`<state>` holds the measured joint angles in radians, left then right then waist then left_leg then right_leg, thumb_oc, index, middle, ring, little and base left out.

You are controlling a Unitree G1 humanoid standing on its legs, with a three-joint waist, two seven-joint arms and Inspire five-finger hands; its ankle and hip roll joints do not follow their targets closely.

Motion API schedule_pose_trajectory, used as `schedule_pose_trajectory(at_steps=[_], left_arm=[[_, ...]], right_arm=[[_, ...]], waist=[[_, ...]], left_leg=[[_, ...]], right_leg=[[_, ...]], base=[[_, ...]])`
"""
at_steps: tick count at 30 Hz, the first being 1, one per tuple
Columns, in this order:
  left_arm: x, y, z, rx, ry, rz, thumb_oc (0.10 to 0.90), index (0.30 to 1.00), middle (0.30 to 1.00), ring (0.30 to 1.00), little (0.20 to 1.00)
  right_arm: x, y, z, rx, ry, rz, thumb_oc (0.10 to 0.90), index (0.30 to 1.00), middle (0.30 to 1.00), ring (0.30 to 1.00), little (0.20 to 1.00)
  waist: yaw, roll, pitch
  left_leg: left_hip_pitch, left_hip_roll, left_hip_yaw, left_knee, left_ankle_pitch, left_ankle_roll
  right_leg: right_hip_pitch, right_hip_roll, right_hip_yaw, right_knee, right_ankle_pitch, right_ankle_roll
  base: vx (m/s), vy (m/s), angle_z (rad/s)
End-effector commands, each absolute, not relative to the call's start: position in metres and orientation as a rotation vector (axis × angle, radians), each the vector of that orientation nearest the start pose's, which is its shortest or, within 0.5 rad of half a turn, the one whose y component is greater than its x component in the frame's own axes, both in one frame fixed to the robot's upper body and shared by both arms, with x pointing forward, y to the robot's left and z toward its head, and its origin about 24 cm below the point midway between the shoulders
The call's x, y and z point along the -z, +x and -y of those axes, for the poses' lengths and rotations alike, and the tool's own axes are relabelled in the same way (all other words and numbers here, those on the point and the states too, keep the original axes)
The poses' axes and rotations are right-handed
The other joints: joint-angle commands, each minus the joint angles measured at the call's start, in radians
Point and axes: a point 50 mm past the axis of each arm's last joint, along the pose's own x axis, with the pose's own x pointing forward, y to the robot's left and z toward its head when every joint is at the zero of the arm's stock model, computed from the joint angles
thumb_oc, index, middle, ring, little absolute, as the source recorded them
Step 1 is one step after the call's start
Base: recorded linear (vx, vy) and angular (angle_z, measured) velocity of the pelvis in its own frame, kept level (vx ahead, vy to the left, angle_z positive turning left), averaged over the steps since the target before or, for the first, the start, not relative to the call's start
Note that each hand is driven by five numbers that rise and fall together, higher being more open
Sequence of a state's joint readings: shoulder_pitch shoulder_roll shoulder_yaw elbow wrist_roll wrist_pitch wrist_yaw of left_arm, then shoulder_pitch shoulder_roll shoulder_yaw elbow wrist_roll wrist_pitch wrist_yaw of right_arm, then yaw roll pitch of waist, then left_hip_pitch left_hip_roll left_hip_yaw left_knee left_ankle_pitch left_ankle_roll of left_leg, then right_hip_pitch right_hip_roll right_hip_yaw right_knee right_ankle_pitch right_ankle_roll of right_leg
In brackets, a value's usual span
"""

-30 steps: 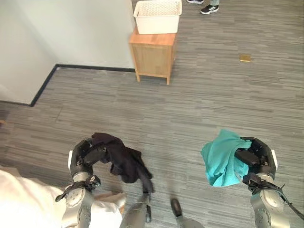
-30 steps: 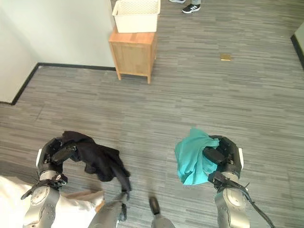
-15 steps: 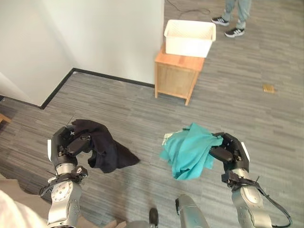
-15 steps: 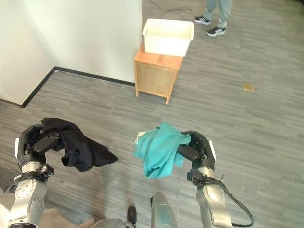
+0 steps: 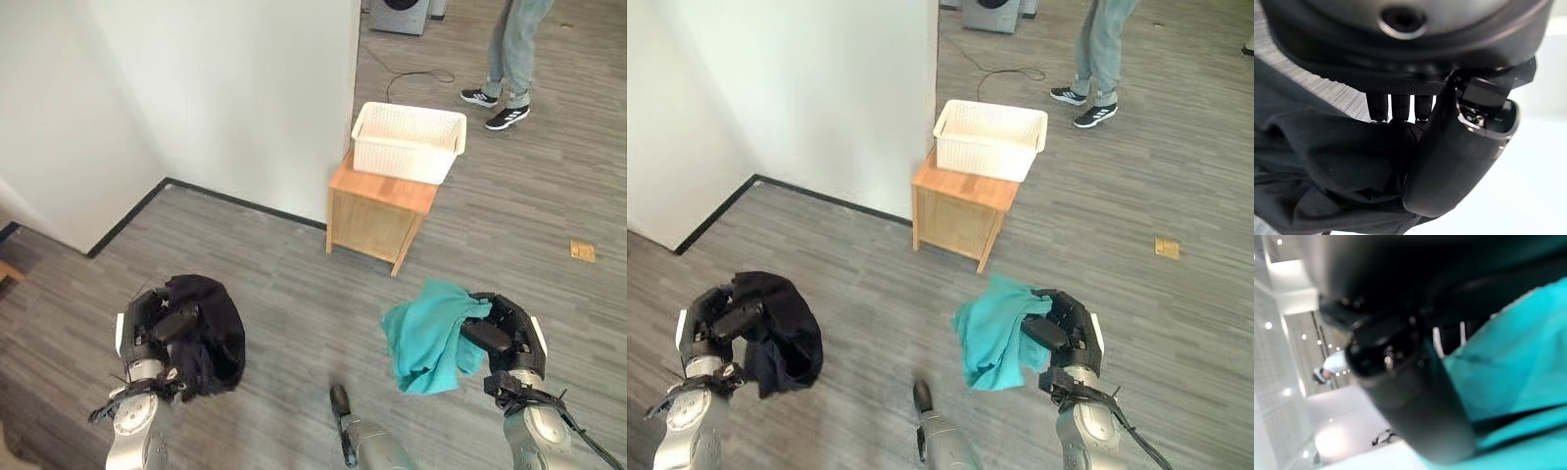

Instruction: Pick up bed clothes into laundry basket.

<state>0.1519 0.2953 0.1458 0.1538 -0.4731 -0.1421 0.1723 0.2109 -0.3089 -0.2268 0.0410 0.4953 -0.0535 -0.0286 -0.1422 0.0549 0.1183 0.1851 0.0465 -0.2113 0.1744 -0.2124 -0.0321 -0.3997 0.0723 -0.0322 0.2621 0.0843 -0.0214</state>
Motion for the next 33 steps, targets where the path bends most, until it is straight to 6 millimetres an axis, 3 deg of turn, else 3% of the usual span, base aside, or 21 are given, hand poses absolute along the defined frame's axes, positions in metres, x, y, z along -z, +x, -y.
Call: schedule_pose_trajectory(at_steps=[1, 4, 6, 8, 10, 13, 14, 15, 17, 18, 20, 21, 22, 23, 24, 25, 26, 27, 28, 30, 33], left_arm=[[-0.092, 0.238, -0.277, -0.356, -0.153, 0.309, 0.4, 0.3, 0.3, 0.3, 0.3], [-0.098, 0.238, -0.279, -0.345, -0.105, 0.32, 0.4, 0.3, 0.3, 0.3, 0.3], [-0.098, 0.238, -0.279, -0.342, -0.129, 0.319, 0.4, 0.3, 0.3, 0.3, 0.3], [-0.097, 0.24, -0.276, -0.33, -0.135, 0.317, 0.4, 0.3, 0.3, 0.3, 0.3], [-0.089, 0.24, -0.269, -0.326, -0.152, 0.285, 0.4, 0.3, 0.3, 0.3, 0.3], [-0.083, 0.239, -0.265, -0.331, -0.18, 0.268, 0.4, 0.3, 0.3, 0.3, 0.3], [-0.083, 0.24, -0.266, -0.332, -0.193, 0.276, 0.4, 0.3, 0.3, 0.3, 0.3], [-0.082, 0.24, -0.265, -0.333, -0.195, 0.274, 0.4, 0.3, 0.3, 0.3, 0.3], [-0.079, 0.237, -0.266, -0.342, -0.182, 0.27, 0.4, 0.3, 0.3, 0.3, 0.3], [-0.08, 0.236, -0.267, -0.343, -0.168, 0.271, 0.4, 0.3, 0.3, 0.3, 0.3], [-0.083, 0.234, -0.269, -0.347, -0.164, 0.286, 0.4, 0.3, 0.3, 0.3, 0.3], [-0.091, 0.235, -0.272, -0.369, -0.15, 0.325, 0.4, 0.3, 0.3, 0.3, 0.3], [-0.092, 0.235, -0.273, -0.37, -0.15, 0.326, 0.4, 0.3, 0.3, 0.3, 0.3], [-0.093, 0.236, -0.272, -0.377, -0.148, 0.334, 0.4, 0.3, 0.3, 0.3, 0.3], [-0.093, 0.236, -0.272, -0.377, -0.148, 0.333, 0.4, 0.3, 0.3, 0.3, 0.3], [-0.097, 0.239, -0.273, -0.383, -0.146, 0.343, 0.4, 0.3, 0.3, 0.3, 0.3], [-0.097, 0.239, -0.273, -0.384, -0.147, 0.345, 0.4, 0.3, 0.3, 0.3, 0.3], [-0.1, 0.243, -0.273, -0.369, -0.133, 0.351, 0.4, 0.3, 0.3, 0.3, 0.3], [-0.1, 0.243, -0.273, -0.369, -0.133, 0.351, 0.4, 0.3, 0.3, 0.3, 0.3], [-0.108, 0.245, -0.275, -0.354, -0.111, 0.373, 0.4, 0.3, 0.3, 0.3, 0.3], [-0.111, 0.249, -0.275, -0.343, -0.109, 0.381, 0.4, 0.3, 0.3, 0.3, 0.3]], right_arm=[[-0.092, 0.212, 0.288, 0.32, 0.149, 0.278, 0.4, 0.3, 0.3, 0.3, 0.3], [-0.11, 0.216, 0.295, 0.319, 0.105, 0.339, 0.4, 0.3, 0.3, 0.3, 0.3], [-0.119, 0.216, 0.299, 0.333, 0.088, 0.373, 0.4, 0.3, 0.3, 0.3, 0.3], [-0.122, 0.214, 0.302, 0.353, 0.088, 0.382, 0.4, 0.3, 0.3, 0.3, 0.3], [-0.121, 0.214, 0.303, 0.369, 0.09, 0.377, 0.4, 0.3, 0.3, 0.3, 0.3], [-0.117, 0.214, 0.303, 0.382, 0.095, 0.357, 0.4, 0.3, 0.3, 0.3, 0.3], [-0.115, 0.216, 0.3, 0.363, 0.086, 0.346, 0.4, 0.3, 0.3, 0.3, 0.3], [-0.115, 0.216, 0.3, 0.363, 0.084, 0.345, 0.4, 0.3, 0.3, 0.3, 0.3], [-0.117, 0.218, 0.297, 0.338, 0.041, 0.344, 0.4, 0.3, 0.3, 0.3, 0.3], [-0.117, 0.218, 0.296, 0.331, 0.015, 0.338, 0.4, 0.3, 0.3, 0.3, 0.3], [-0.119, 0.22, 0.295, 0.319, 0.009, 0.341, 0.4, 0.3, 0.3, 0.3, 0.3], [-0.12, 0.222, 0.293, 0.321, 0.003, 0.352, 0.4, 0.3, 0.3, 0.3, 0.3], [-0.12, 0.222, 0.293, 0.321, 0.004, 0.353, 0.4, 0.3, 0.3, 0.3, 0.3], [-0.118, 0.224, 0.29, 0.318, -0.007, 0.346, 0.4, 0.3, 0.3, 0.3, 0.3], [-0.118, 0.224, 0.29, 0.318, -0.007, 0.346, 0.4, 0.3, 0.3, 0.3, 0.3], [-0.116, 0.228, 0.285, 0.3, 0.017, 0.342, 0.4, 0.3, 0.3, 0.3, 0.3], [-0.116, 0.229, 0.284, 0.299, 0.017, 0.344, 0.4, 0.3, 0.3, 0.3, 0.3], [-0.113, 0.228, 0.283, 0.307, 0.024, 0.34, 0.4, 0.3, 0.3, 0.3, 0.3], [-0.113, 0.228, 0.283, 0.307, 0.025, 0.34, 0.4, 0.3, 0.3, 0.3, 0.3], [-0.106, 0.226, 0.284, 0.329, 0.049, 0.32, 0.4, 0.3, 0.3, 0.3, 0.3], [-0.099, 0.218, 0.295, 0.387, 0.054, 0.286, 0.4, 0.3, 0.3, 0.3, 0.3]], waist=[[-0.046, 0.018, -0.052], [-0.016, -0.023, -0.006], [-0.004, -0.075, 0.019], [0.024, -0.123, 0.034], [0.048, -0.13, 0.047], [0.075, -0.121, 0.058], [0.091, -0.075, 0.044], [0.094, -0.081, 0.044], [0.121, -0.044, 0.025], [0.128, -0.026, 0.018], [0.126, -0.016, 0.016], [0.129, -0.012, 0.001], [0.129, -0.012, 0.002], [0.134, -0.014, 0.004], [0.135, -0.015, 0.003], [0.12, -0.008, 0.037], [0.12, -0.011, 0.039], [0.102, 0.01, 0.063], [0.1, 0.009, 0.063], [0.09, 0.02, 0.065], [0.06, 0.004, 0.047]], left_leg=[[0.0, 0.158, 0.041, 0.113, 0.439, -0.091], [-0.145, 0.114, 0.012, 0.397, 0.52, -0.048], [-0.229, 0.126, 0.037, 0.594, 0.476, -0.018], [-0.354, 0.044, 0.02, 0.745, 0.378, -0.011], [-0.498, -0.047, 0.044, 0.78, 0.292, -0.016], [-0.592, -0.1, 0.078, 0.568, 0.279, -0.04], [-0.557, -0.099, 0.097, 0.217, 0.301, -0.056], [-0.533, -0.101, 0.103, 0.179, 0.315, -0.056], [-0.446, -0.141, 0.137, -0.085, 0.34, -0.042], [-0.428, -0.162, 0.156, -0.137, 0.357, -0.04], [-0.378, -0.161, 0.176, -0.148, 0.328, -0.018], [-0.335, -0.172, 0.157, -0.152, 0.273, 0.029], [-0.338, -0.17, 0.159, -0.151, 0.276, 0.029], [-0.287, -0.157, 0.166, -0.15, 0.242, 0.052], [-0.288, -0.158, 0.167, -0.15, 0.241, 0.052], [-0.22, -0.129, 0.143, -0.165, 0.226, 0.066], [-0.221, -0.13, 0.144, -0.168, 0.227, 0.064], [-0.202, -0.11, 0.113, -0.165, 0.224, 0.06], [-0.204, -0.112, 0.112, -0.165, 0.224, 0.059], [-0.181, -0.092, 0.082, -0.174, 0.205, 0.046], [-0.153, -0.105, 0.062, -0.18, 0.164, 0.026]], right_leg=[[0.081, -0.053, 0.081, -0.137, -0.043, 0.144], [0.168, -0.037, 0.172, -0.13, -0.079, 0.089], [0.188, -0.056, 0.217, -0.106, -0.101, 0.058], [0.219, -0.086, 0.271, -0.122, -0.095, 0.057], [0.276, -0.096, 0.307, -0.136, -0.101, 0.062], [0.329, -0.077, 0.346, -0.125, -0.142, 0.052], [0.351, -0.018, 0.354, -0.123, -0.174, 0.049], [0.355, -0.024, 0.359, -0.122, -0.174, 0.047], [0.389, 0.031, 0.348, -0.124, -0.191, 0.05], [0.417, 0.05, 0.347, -0.121, -0.21, 0.052], [0.428, 0.049, 0.341, -0.096, -0.248, 0.052], [0.427, 0.009, 0.32, -0.006, -0.303, 0.066], [0.422, 0.012, 0.321, 0.001, -0.302, 0.067], [0.343, -0.033, 0.278, 0.24, -0.234, 0.132], [0.341, -0.034, 0.278, 0.243, -0.236, 0.132], [0.198, -0.017, 0.264, 0.452, -0.115, 0.175], [0.187, -0.016, 0.264, 0.468, -0.117, 0.173], [0.093, 0.013, 0.27, 0.576, -0.129, 0.153], [0.091, 0.011, 0.27, 0.578, -0.131, 0.153], [0.056, -0.079, 0.29, 0.468, -0.164, 0.101], [0.108, -0.082, 0.34, 0.121, -0.173, 0.134]], base=[[0.39, -0.412, 0.24], [0.35, -0.403, -0.04], [0.25, -0.316, -0.36], [0.24, -0.163, -0.41], [0.37, -0.1, -0.83], [0.39, -0.029, -0.67], [0.5, -0.012, -0.27], [0.54, -0.036, -0.29], [0.44, -0.093, -0.52], [0.47, -0.06, -0.36], [0.34, 0.019, -0.25], [0.24, 0.037, -0.52], [0.44, 0.014, -0.85], [0.16, -0.024, -0.75], [0.3, -0.064, -0.87], [0.11, -0.056, -0.46], [0.22, -0.113, 0.12], [0.09, -0.075, 0.55], [0.23, -0.126, 0.88], [0.23, -0.174, 0.76], [0.24, -0.149, 0.35]])
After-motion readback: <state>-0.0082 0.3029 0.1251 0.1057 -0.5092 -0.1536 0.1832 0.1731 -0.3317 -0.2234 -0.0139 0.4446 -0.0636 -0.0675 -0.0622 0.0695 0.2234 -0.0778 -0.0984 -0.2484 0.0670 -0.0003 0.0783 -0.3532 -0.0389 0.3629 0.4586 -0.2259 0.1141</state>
